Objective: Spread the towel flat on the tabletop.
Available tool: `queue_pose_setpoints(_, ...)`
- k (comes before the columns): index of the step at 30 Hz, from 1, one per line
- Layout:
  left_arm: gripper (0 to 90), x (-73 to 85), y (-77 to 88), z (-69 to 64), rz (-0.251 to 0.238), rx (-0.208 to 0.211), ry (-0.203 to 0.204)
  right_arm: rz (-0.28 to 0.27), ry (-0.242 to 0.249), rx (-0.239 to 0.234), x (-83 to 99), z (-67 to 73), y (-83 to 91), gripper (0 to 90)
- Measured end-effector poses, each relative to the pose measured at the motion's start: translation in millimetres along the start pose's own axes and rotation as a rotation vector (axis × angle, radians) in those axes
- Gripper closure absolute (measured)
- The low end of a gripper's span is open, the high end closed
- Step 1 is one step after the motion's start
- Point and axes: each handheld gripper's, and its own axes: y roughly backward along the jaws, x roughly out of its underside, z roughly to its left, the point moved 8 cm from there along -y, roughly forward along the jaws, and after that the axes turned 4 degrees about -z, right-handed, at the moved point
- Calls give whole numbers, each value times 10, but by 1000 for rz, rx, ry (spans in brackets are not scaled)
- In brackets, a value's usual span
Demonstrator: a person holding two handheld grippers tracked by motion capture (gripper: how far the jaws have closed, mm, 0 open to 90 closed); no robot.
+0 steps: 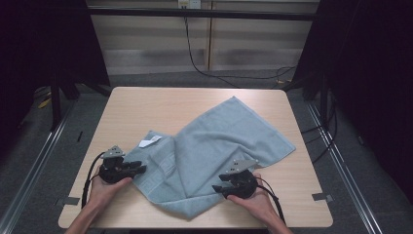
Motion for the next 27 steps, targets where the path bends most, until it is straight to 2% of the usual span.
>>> queue_pose_setpoints(1, 761, 1, 4, -33, 2, 1, -16, 19, 1, 22, 41, -44, -22, 511)
queue_pose_setpoints(2, 813, 2, 7, -56, 1, 8, -17, 13, -12, 16, 68, -96, -20, 519)
queue_pose_setpoints(3, 840, 5, 9, -116, -1, 38, -11, 4, -18, 19, 72, -138, -11, 519)
queue_pose_setpoints(4, 853, 10, 9, -150, 0, 49, -16, 12, -29, 50, 91, -206, 25, 518)
queue_pose_setpoints(7, 864, 8, 25, -307, -3, 108, -36, -6, -49, 63, 158, -327, 104, 530)
queue_pose_setpoints(9, 863, -21, 37, -379, -17, 137, -43, -9, -65, 91, 224, -431, 192, 537)
queue_pose_setpoints(11, 855, -58, 52, -450, -34, 168, -49, -8, -52, 127, 300, -513, 286, 558)
queue_pose_setpoints(13, 848, -105, 75, -503, -61, 202, -37, -9, -64, 153, 361, -569, 364, 558)
queue_pose_setpoints(14, 830, -122, 84, -506, -67, 202, -39, -5, -69, 171, 397, -617, 417, 558)
queue_pose_setpoints(16, 794, -175, 123, -490, -100, 213, -11, 6, -88, 196, 447, -685, 488, 559)
queue_pose_setpoints(18, 793, -178, 131, -416, -102, 173, -10, 5, -115, 213, 488, -735, 553, 556)
queue_pose_setpoints(20, 788, -131, 70, -325, -68, 125, -17, -6, -127, 202, 471, -688, 576, 552)
queue_pose_setpoints(22, 784, -69, -47, -254, -25, 100, -11, -54, -113, 157, 328, -533, 565, 554)
queue_pose_setpoints(24, 777, -30, -121, -229, 5, 94, -21, -87, -96, 124, 177, -392, 528, 557)
queue_pose_setpoints(27, 782, 5, -171, -248, 27, 96, -29, -125, -74, 29, -87, -120, 385, 574)
